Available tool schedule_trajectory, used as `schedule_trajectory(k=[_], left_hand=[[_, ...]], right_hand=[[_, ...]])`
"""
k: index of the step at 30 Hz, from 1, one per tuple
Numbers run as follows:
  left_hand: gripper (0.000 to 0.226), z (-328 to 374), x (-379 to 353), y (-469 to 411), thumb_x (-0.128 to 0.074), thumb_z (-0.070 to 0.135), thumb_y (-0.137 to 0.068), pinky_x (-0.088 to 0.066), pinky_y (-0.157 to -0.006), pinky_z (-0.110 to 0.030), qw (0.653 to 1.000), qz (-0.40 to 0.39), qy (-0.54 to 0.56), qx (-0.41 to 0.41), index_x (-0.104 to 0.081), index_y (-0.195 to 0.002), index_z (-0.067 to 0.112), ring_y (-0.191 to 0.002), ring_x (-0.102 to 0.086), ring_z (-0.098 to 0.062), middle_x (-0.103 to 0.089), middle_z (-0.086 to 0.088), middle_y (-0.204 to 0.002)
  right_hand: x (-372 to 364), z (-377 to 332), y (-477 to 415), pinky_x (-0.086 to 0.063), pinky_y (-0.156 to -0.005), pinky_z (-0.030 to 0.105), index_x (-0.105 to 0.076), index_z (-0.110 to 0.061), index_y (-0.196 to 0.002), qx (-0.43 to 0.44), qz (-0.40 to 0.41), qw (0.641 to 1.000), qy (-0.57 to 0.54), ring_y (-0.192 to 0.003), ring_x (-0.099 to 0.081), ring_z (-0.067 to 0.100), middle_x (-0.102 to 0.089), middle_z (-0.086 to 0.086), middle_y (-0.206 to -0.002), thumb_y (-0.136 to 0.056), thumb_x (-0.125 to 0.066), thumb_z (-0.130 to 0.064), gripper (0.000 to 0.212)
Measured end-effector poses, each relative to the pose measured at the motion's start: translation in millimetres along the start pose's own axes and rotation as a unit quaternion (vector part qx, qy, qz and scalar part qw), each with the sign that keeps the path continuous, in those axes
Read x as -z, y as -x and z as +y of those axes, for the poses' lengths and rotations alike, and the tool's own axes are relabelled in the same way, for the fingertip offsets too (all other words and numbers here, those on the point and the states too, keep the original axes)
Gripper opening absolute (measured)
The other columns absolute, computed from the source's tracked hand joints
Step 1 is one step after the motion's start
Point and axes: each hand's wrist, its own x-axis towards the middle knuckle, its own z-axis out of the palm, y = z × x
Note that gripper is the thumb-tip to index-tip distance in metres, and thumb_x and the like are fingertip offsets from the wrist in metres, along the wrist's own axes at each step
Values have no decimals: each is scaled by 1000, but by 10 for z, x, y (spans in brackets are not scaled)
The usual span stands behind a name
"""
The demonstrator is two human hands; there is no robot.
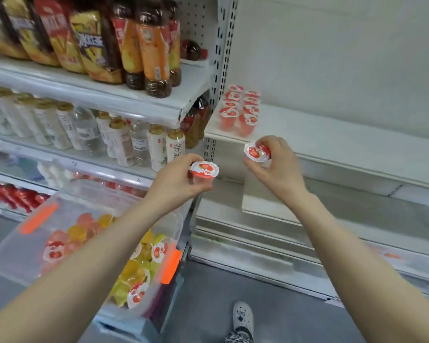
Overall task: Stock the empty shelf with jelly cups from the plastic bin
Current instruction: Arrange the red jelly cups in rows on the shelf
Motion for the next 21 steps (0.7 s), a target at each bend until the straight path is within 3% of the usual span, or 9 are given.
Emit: schedule_trajectory(k=[3,8,12,17,21], left_hand=[[54,298,-81,-379,-78,51,-70,-41,-75,-23,1000,19,6,-24,-57,-115,30,-95,-55,-5,-59,15,-108],[61,764,-295,-1014,-77,53,-71,-39,-83,-23,998,56,-4,-31,-55,-123,28,-101,-48,-1,-55,17,-114],[62,929,-488,-1519,-75,54,-73,-41,-89,-27,996,84,-41,-9,-55,-125,26,-113,-53,-12,-60,9,-125],[56,996,-629,-1952,-71,50,-73,-49,-89,-35,992,112,-51,14,-60,-120,23,-106,-60,-19,-66,3,-116],[57,1060,-664,-2172,-74,51,-71,-50,-85,-33,991,107,-63,44,-63,-119,20,-106,-60,-22,-68,0,-115]], right_hand=[[262,285,-338,-45,-81,31,-58,-21,-105,-20,47,999,0,-92,-56,13,-61,-3,-100,-78,-72,-40,36],[519,851,-928,-41,-80,27,-58,-22,-103,-57,51,997,-2,-91,-56,14,-60,-5,-100,-76,-73,-39,35],[505,1237,-1355,-36,-76,26,-58,-22,-104,-60,10,998,8,-92,-56,17,-60,-1,-99,-75,-73,-37,36],[288,1570,-1784,-34,-75,27,-59,-19,-104,-43,-41,998,1,-97,-56,21,-62,2,-100,-78,-71,-33,32],[73,1725,-2082,-33,-75,27,-59,-17,-106,-33,-81,996,-9,-98,-56,23,-62,3,-102,-80,-69,-30,31]])
